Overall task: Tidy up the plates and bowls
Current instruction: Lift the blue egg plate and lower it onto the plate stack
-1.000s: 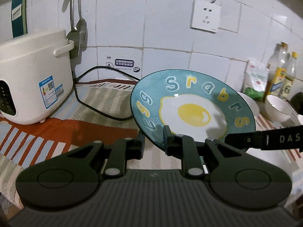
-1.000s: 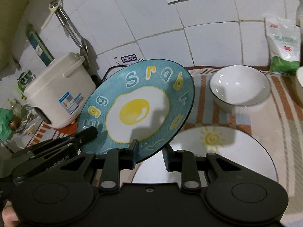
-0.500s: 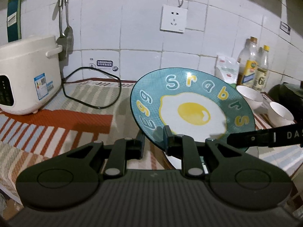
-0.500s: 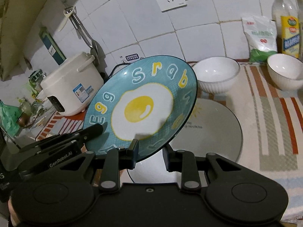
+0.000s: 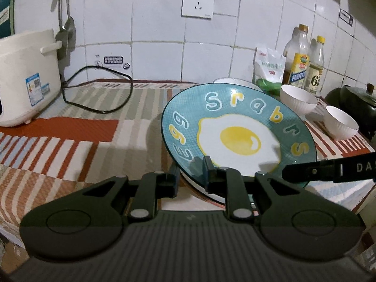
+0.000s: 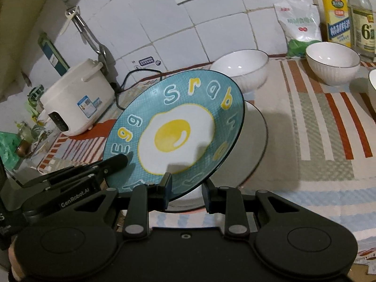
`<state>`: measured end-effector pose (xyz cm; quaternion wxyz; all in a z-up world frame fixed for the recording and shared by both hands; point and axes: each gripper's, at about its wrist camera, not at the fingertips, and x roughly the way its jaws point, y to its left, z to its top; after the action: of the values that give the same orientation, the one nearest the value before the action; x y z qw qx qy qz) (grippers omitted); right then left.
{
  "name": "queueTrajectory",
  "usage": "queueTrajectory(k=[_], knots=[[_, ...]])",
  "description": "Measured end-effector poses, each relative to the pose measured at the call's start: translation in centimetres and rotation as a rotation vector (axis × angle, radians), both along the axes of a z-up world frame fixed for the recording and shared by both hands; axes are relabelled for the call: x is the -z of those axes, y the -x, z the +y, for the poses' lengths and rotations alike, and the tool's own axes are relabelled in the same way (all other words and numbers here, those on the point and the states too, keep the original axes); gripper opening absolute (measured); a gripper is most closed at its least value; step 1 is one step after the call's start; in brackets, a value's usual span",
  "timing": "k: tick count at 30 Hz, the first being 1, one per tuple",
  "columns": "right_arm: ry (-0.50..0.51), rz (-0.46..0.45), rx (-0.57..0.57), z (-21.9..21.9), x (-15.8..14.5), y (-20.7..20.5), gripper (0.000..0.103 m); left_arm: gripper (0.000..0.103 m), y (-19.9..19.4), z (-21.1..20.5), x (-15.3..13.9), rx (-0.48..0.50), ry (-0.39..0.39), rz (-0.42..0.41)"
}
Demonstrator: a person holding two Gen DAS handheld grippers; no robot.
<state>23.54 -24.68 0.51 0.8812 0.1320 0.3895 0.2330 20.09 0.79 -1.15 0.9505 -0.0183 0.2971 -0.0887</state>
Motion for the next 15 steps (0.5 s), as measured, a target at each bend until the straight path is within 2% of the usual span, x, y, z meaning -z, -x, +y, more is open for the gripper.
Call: queueTrajectory(k=[8, 15], knots=[[0.051, 0.013, 0.002, 0.1, -0.5, -0.3, 0.032, 0.019, -0.5, -0.2, 0.3, 0.004, 0.022, 0.033], [0.195, 0.017, 0.006, 1.3, -1.4, -0.8, 0.032, 0.02, -1.3, 0.3, 1.0, -0.014, 0.056, 0.106]])
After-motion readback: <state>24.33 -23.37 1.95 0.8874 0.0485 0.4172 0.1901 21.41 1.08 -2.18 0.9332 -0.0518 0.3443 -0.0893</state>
